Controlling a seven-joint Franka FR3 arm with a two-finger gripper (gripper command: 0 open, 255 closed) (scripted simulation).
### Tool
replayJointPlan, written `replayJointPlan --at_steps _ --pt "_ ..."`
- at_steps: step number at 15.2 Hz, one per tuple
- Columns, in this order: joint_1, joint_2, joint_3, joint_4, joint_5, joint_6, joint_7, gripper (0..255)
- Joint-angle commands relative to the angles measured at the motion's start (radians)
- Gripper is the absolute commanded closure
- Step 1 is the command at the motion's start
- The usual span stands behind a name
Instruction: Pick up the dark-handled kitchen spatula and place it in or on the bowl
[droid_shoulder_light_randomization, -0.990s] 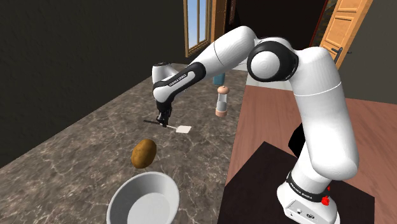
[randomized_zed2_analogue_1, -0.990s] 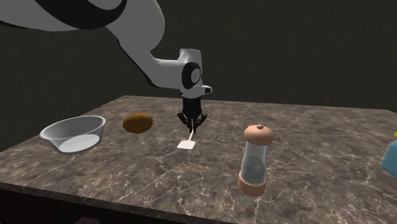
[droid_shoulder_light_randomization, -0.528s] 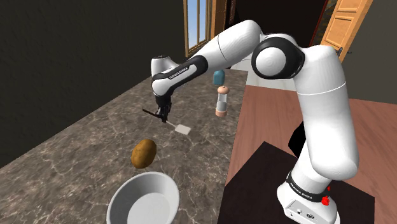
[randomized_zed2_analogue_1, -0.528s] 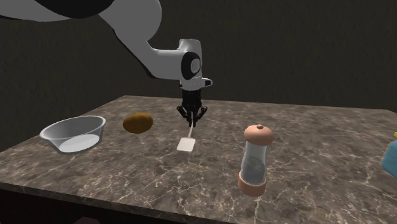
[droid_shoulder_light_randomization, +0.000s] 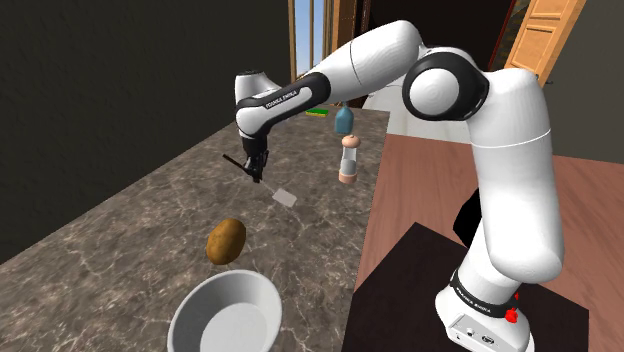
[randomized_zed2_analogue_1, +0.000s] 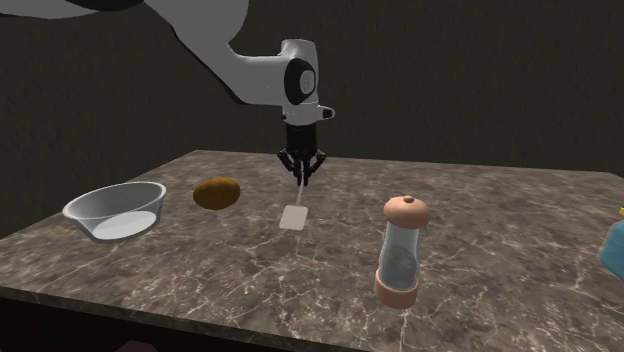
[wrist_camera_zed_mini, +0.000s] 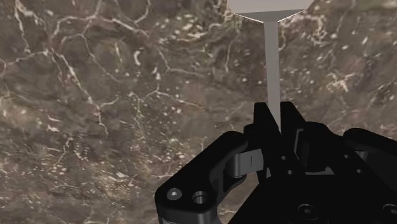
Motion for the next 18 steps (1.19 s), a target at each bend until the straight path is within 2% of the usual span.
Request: replayJointPlan --at_steps 1,15,18 --pt "0.001 -0.009 0.001 0.015 0.0 -0.024 0.001 255" --pt "0.001 -0.052 0.002 0.127 0.003 -0.179 0.0 255" --pt "0.035 -0.125 0.018 0.021 -0.001 -0.146 0.053 255"
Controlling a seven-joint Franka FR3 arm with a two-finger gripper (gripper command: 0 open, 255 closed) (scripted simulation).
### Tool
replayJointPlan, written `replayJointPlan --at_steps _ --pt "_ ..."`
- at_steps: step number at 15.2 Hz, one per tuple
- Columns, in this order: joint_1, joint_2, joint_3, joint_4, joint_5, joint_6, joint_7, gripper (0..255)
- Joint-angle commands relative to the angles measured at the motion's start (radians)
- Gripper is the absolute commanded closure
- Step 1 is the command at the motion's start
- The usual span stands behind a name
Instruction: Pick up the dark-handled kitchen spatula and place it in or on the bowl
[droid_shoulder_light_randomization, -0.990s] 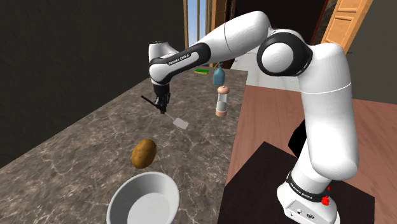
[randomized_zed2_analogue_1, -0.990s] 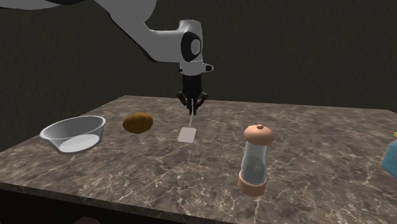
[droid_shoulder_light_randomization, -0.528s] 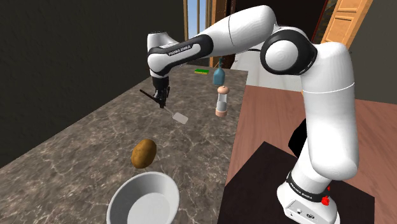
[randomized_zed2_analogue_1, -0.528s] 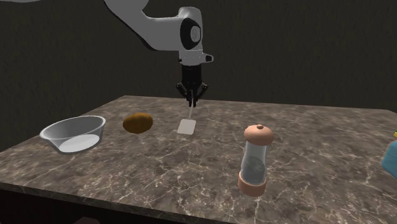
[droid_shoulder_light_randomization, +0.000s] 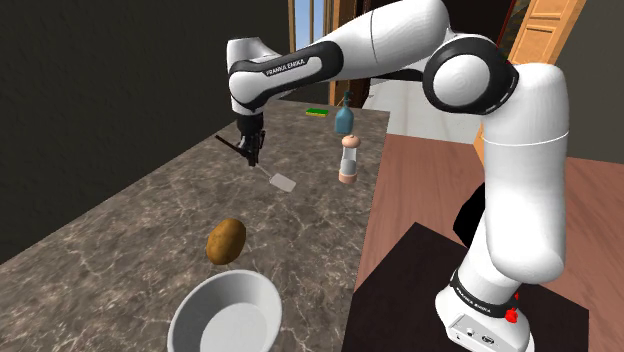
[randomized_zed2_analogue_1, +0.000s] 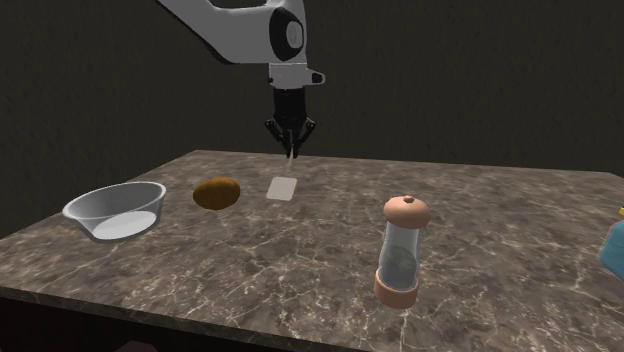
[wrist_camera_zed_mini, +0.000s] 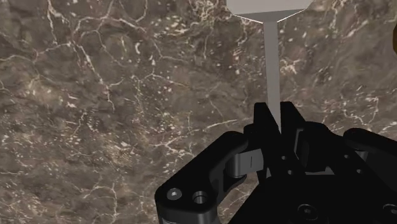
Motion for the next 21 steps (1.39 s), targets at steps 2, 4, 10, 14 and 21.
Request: replayJointPlan --at_steps 2,4,10,14,21 --pt "0.034 -0.064 0.017 -0.097 -0.005 0.033 0.054 255" --pt "0.057 -0.103 0.03 -0.151 -0.007 0.048 0.092 255" --pt "0.127 -0.2 0.076 -0.279 -0.013 0.078 0.213 255" --pt "0.174 -0.248 0.112 -0.339 -0.016 0.089 0.298 255" --pt "0.256 -0.3 0.183 -0.396 -0.021 0.093 0.455 255"
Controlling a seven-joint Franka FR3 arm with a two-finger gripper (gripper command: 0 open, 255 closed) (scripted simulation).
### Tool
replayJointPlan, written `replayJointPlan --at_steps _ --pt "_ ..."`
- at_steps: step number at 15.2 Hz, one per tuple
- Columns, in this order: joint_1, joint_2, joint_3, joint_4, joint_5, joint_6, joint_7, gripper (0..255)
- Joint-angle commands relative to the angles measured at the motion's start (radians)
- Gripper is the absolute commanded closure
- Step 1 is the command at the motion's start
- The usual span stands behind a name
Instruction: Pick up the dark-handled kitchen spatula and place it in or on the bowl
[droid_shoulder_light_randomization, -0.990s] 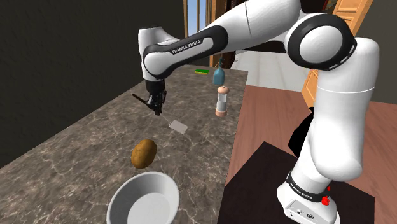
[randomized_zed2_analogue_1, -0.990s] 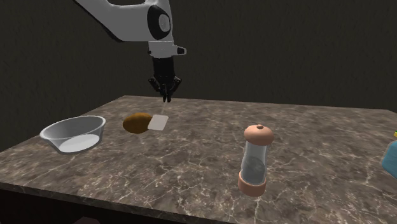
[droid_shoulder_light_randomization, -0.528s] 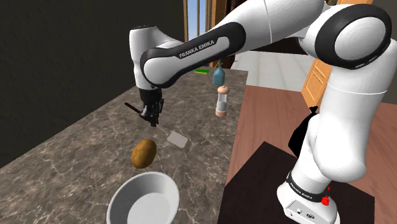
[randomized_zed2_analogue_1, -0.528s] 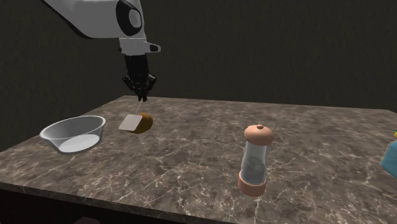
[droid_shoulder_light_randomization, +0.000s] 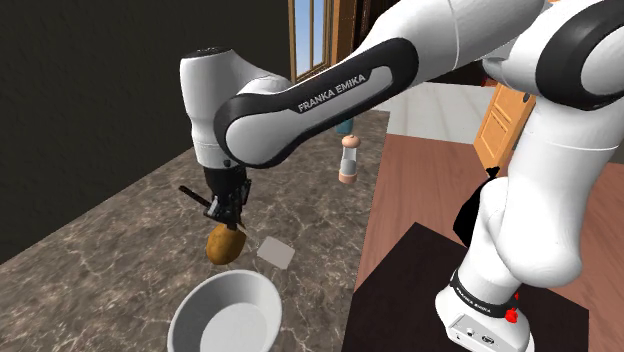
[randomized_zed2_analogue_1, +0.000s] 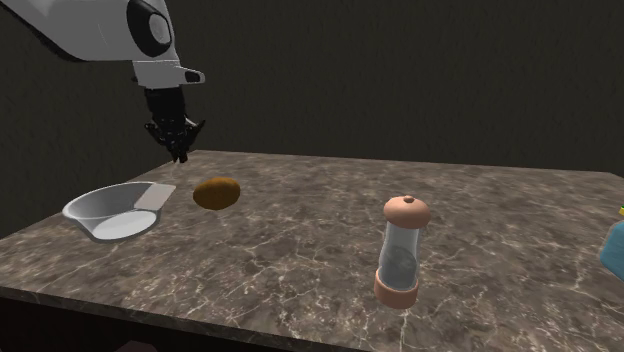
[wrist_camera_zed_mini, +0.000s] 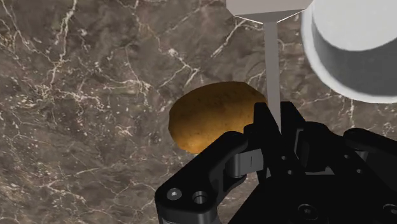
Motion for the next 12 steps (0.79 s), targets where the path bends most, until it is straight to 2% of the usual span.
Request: replayJointPlan --at_steps 1,10,12 --pt "0.023 -0.017 0.02 -0.012 0.0 -0.005 0.045 255" --pt "0.146 -0.002 0.127 0.015 -0.027 -0.027 0.285 255" --pt "0.146 0.006 0.127 -0.004 -0.031 -0.001 0.288 255"
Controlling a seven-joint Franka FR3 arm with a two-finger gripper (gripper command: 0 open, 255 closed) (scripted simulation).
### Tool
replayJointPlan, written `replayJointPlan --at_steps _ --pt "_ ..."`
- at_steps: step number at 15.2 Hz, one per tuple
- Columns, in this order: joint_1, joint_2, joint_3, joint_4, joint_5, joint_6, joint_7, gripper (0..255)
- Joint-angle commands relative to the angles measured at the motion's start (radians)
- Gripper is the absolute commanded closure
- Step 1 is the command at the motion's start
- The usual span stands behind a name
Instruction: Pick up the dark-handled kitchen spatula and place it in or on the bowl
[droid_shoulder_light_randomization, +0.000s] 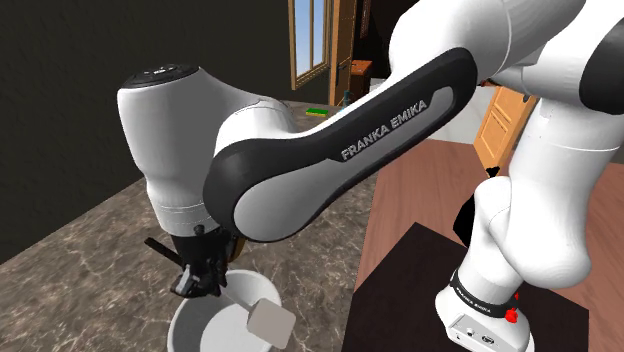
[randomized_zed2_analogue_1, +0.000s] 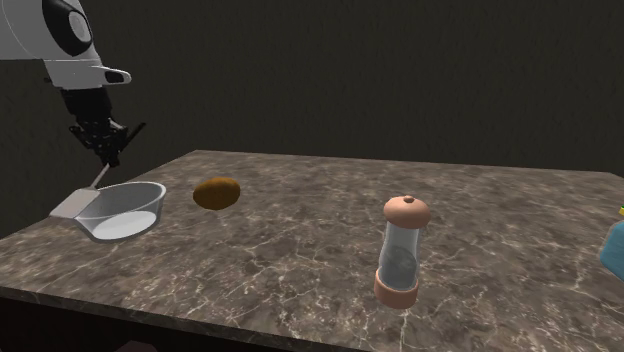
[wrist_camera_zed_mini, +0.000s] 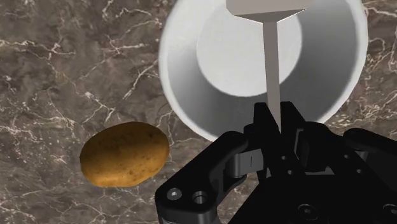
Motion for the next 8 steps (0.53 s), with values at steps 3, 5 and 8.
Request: replayJointPlan --at_steps 3,5,8 --pt "0.005 0.018 0.003 -0.029 -0.01 0.045 0.017 255" --pt "0.006 0.028 0.002 -0.045 -0.016 0.07 0.021 255" --pt "0.007 0.044 0.001 -0.068 -0.024 0.107 0.028 255"
